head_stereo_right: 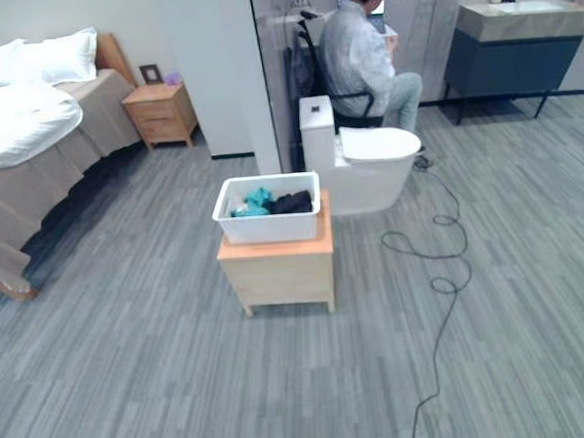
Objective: Grab the laundry basket,head to the washer,open it,put in the laundry and shut it.
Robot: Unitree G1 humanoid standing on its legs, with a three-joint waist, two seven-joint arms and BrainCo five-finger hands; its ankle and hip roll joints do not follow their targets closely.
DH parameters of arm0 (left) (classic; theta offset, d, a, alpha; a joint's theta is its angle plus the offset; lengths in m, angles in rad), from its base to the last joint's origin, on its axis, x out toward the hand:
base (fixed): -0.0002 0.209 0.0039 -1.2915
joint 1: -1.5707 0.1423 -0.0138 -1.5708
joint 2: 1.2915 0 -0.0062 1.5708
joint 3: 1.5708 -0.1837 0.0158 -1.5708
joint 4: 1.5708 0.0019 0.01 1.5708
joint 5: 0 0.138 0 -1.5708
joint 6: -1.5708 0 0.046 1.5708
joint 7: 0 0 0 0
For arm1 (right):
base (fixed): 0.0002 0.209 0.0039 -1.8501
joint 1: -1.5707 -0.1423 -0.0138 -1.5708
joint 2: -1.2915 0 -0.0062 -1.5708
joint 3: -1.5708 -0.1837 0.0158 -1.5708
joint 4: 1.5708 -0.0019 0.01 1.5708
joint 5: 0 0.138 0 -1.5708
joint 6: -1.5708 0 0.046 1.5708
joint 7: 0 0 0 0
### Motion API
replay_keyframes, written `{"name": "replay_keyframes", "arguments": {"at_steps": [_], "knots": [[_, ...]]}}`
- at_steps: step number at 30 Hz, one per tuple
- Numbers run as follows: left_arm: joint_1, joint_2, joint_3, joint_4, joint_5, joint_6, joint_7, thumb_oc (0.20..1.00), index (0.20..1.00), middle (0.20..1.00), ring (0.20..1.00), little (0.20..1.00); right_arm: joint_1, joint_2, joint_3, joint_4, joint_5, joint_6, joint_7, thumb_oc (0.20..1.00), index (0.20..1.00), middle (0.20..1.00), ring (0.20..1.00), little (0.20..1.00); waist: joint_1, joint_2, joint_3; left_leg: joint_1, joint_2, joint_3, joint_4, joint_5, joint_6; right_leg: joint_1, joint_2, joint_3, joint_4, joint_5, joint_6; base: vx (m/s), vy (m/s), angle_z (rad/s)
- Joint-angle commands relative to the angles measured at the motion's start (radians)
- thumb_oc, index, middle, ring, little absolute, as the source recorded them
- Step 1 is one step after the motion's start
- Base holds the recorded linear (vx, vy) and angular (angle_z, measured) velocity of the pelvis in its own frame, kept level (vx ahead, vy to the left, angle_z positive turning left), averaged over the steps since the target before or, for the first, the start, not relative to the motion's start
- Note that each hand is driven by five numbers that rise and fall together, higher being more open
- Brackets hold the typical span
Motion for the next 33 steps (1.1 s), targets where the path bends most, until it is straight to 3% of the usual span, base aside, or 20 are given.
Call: {"name": "replay_keyframes", "arguments": {"at_steps": [1, 10, 16, 17, 18, 20, 22, 23, 25, 27, 30, 32, 33], "knots": [[-0.047, 0.033, 0.034, 0.034, 0.02, -0.035, 0.008, 1.0, 1.0, 1.0, 1.0, 1.0, -0.008, 0.037, 0.029, 0.062, 0.014, -0.009, 0.006, 1.0, 1.0, 1.0, 1.0, 1.0, 0.018, -0.075, -0.007, 0.007, 0.026, 0.002, -0.08, 0.03, -0.032, 0.134, -0.104, 0.016, -0.25, 0.076, 0.088, 0.0, 0.0, 0.0], [-0.047, 0.037, 0.032, 0.029, 0.023, -0.035, 0.007, 1.0, 1.0, 1.0, 1.0, 1.0, -0.009, 0.031, 0.016, 0.065, 0.024, -0.01, 0.001, 1.0, 1.0, 1.0, 1.0, 1.0, 0.018, -0.074, -0.004, 0.005, 0.035, 0.0, -0.08, 0.035, -0.04, 0.14, -0.096, 0.006, -0.25, 0.069, 0.083, 0.01, -0.017, 0.02], [-0.052, 0.05, 0.029, 0.01, 0.012, -0.037, 0.013, 1.0, 1.0, 1.0, 1.0, 1.0, -0.02, 0.014, -0.008, 0.06, 0.057, -0.022, -0.009, 1.0, 1.0, 1.0, 1.0, 1.0, 0.024, -0.076, 0.03, -0.009, 0.076, -0.007, -0.066, 0.067, -0.067, 0.144, -0.071, 0.001, -0.25, 0.056, 0.059, 0.0, -0.112, 0.09], [-0.05, 0.051, 0.03, -0.003, 0.001, -0.036, 0.012, 1.0, 1.0, 1.0, 1.0, 1.0, -0.034, 0.007, -0.01, 0.05, 0.076, -0.03, -0.011, 1.0, 1.0, 1.0, 1.0, 1.0, 0.031, -0.083, 0.059, -0.072, 0.092, -0.01, 0.068, 0.044, -0.087, 0.155, -0.06, -0.003, -0.25, 0.045, 0.036, -0.03, -0.114, 0.22], [-0.05, 0.051, 0.03, -0.003, 0.001, -0.036, 0.012, 1.0, 1.0, 1.0, 1.0, 1.0, -0.034, 0.007, -0.01, 0.05, 0.076, -0.03, -0.011, 1.0, 1.0, 1.0, 1.0, 1.0, 0.03, -0.083, 0.058, -0.075, 0.092, -0.011, 0.072, 0.042, -0.087, 0.155, -0.06, -0.004, -0.25, 0.045, 0.035, -0.07, -0.175, 0.23], [-0.057, 0.049, 0.026, -0.028, -0.029, -0.035, 0.01, 1.0, 1.0, 1.0, 1.0, 1.0, -0.054, -0.006, -0.016, 0.025, 0.102, -0.036, -0.027, 1.0, 1.0, 1.0, 1.0, 1.0, 0.041, -0.081, 0.113, -0.212, 0.088, -0.042, 0.29, 0.118, -0.109, 0.161, -0.049, -0.017, -0.24, 0.04, 0.007, -0.11, -0.108, 0.23], [-0.059, 0.042, 0.03, -0.037, -0.055, -0.038, 0.013, 1.0, 1.0, 1.0, 1.0, 1.0, -0.087, -0.023, -0.018, -0.007, 0.13, -0.047, -0.041, 1.0, 1.0, 1.0, 1.0, 1.0, 0.048, -0.086, 0.142, -0.316, 0.07, -0.047, 0.428, 0.161, -0.1, 0.163, -0.048, -0.033, -0.243, 0.03, -0.002, -0.04, -0.071, 0.31], [-0.059, 0.042, 0.03, -0.037, -0.055, -0.038, 0.013, 1.0, 1.0, 1.0, 1.0, 1.0, -0.087, -0.023, -0.018, -0.007, 0.13, -0.047, -0.041, 1.0, 1.0, 1.0, 1.0, 1.0, 0.047, -0.085, 0.14, -0.32, 0.07, -0.049, 0.432, 0.16, -0.1, 0.162, -0.047, -0.034, -0.243, 0.03, -0.002, 0.13, 0.012, -0.07], [-0.044, 0.007, -0.008, -0.071, -0.077, -0.055, 0.016, 1.0, 1.0, 1.0, 1.0, 1.0, -0.176, -0.096, -0.091, 0.105, 0.183, -0.052, -0.077, 1.0, 1.0, 1.0, 1.0, 1.0, 0.102, -0.059, 0.119, -0.381, 0.088, 0.023, 0.24, 0.141, -0.072, 0.176, -0.059, -0.061, -0.25, -0.005, 0.017, 0.27, 0.154, -0.02], [-0.029, 0.009, -0.001, -0.083, -0.096, -0.063, 0.016, 1.0, 1.0, 1.0, 1.0, 1.0, -0.154, -0.106, -0.095, 0.059, 0.203, -0.069, -0.068, 1.0, 1.0, 1.0, 1.0, 1.0, 0.104, -0.055, 0.119, -0.393, 0.094, 0.021, 0.168, 0.168, -0.076, 0.177, -0.056, -0.053, -0.25, -0.014, 0.025, 0.19, 0.14, 0.18], [-0.027, 0.024, 0.024, -0.052, -0.101, -0.059, 0.019, 1.0, 1.0, 1.0, 1.0, 1.0, -0.132, -0.111, -0.088, -0.068, 0.223, -0.083, -0.087, 1.0, 1.0, 1.0, 1.0, 1.0, 0.099, -0.079, 0.125, -0.434, 0.1, 0.033, 0.062, 0.2, -0.087, 0.205, -0.053, -0.027, -0.25, -0.049, 0.043, 0.33, 0.147, 0.29], [-0.029, 0.051, 0.073, 0.009, -0.096, -0.053, 0.038, 1.0, 1.0, 1.0, 1.0, 1.0, -0.14, -0.066, -0.054, -0.129, 0.221, -0.073, -0.085, 1.0, 1.0, 1.0, 1.0, 1.0, 0.123, -0.112, 0.102, -0.447, 0.083, 0.035, 0.125, 0.204, -0.074, 0.257, -0.085, -0.004, -0.235, -0.058, 0.062, 0.48, 0.202, -0.31], [-0.029, 0.051, 0.073, 0.009, -0.096, -0.053, 0.038, 1.0, 1.0, 1.0, 1.0, 1.0, -0.14, -0.066, -0.054, -0.129, 0.22, -0.073, -0.085, 1.0, 1.0, 1.0, 1.0, 1.0, 0.122, -0.111, 0.1, -0.45, 0.084, 0.034, 0.125, 0.204, -0.074, 0.256, -0.084, -0.004, -0.235, -0.058, 0.062, 0.31, 0.132, -0.5]]}}
